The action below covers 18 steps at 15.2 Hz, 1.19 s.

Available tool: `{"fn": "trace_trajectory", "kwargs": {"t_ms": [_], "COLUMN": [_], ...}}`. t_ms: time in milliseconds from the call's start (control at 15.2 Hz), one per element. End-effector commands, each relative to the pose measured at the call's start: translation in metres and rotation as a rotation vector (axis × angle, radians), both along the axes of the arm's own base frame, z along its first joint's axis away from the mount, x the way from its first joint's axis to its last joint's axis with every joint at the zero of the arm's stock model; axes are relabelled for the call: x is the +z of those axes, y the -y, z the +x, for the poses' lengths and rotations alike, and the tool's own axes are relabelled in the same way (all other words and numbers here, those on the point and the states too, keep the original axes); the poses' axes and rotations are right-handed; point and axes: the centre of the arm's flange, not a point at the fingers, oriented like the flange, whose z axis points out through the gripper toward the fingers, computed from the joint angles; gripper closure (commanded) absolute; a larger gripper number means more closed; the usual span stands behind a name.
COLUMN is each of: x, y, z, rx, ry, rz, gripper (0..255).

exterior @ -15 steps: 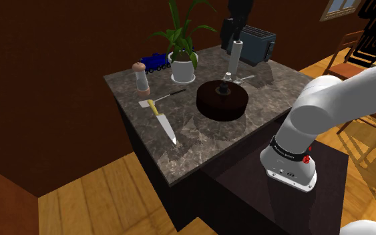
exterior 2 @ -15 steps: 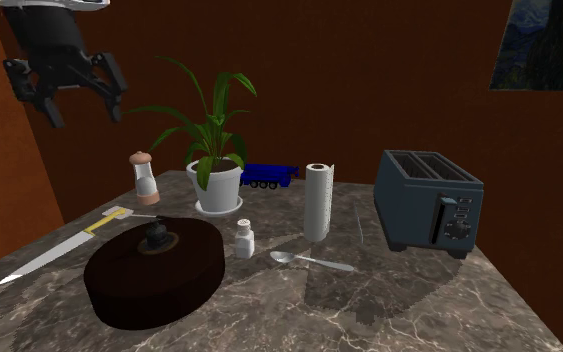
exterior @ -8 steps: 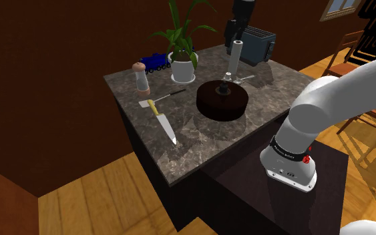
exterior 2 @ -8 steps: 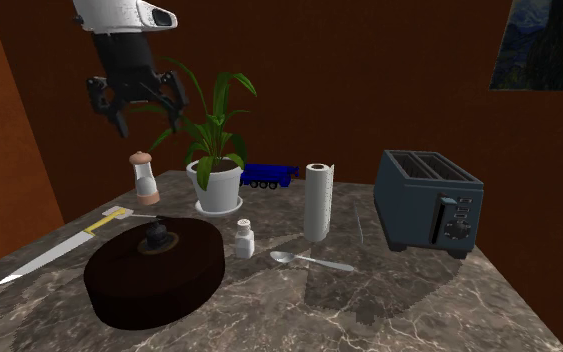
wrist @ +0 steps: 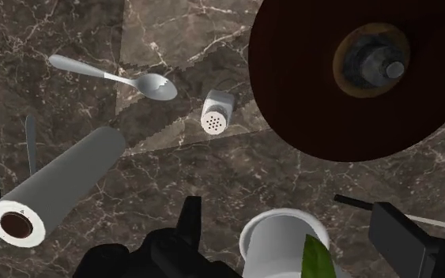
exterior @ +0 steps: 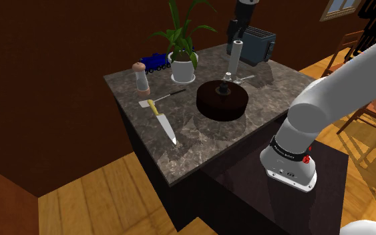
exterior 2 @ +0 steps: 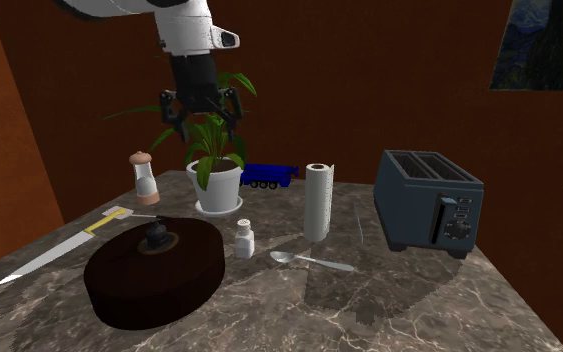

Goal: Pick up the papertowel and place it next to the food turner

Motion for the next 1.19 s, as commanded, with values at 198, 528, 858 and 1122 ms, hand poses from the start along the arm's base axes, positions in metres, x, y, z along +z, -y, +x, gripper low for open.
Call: {"fn": "trace_trajectory", "kwargs": {"t_ms": [198,528,858,1122], "x": [-0.017,-0.035,-0.053,-0.067], "y": [0.062,0.125,0.187,0.238], "z": [0.014,0.028,0.040,0.048], "rx": [-0.035,-0.070,-0.105,-0.133], "ry": [0.014,0.027,0.040,0.051], "rz": [0.009,0.020,0.030,0.038], "gripper": [0,0,0,0]}}
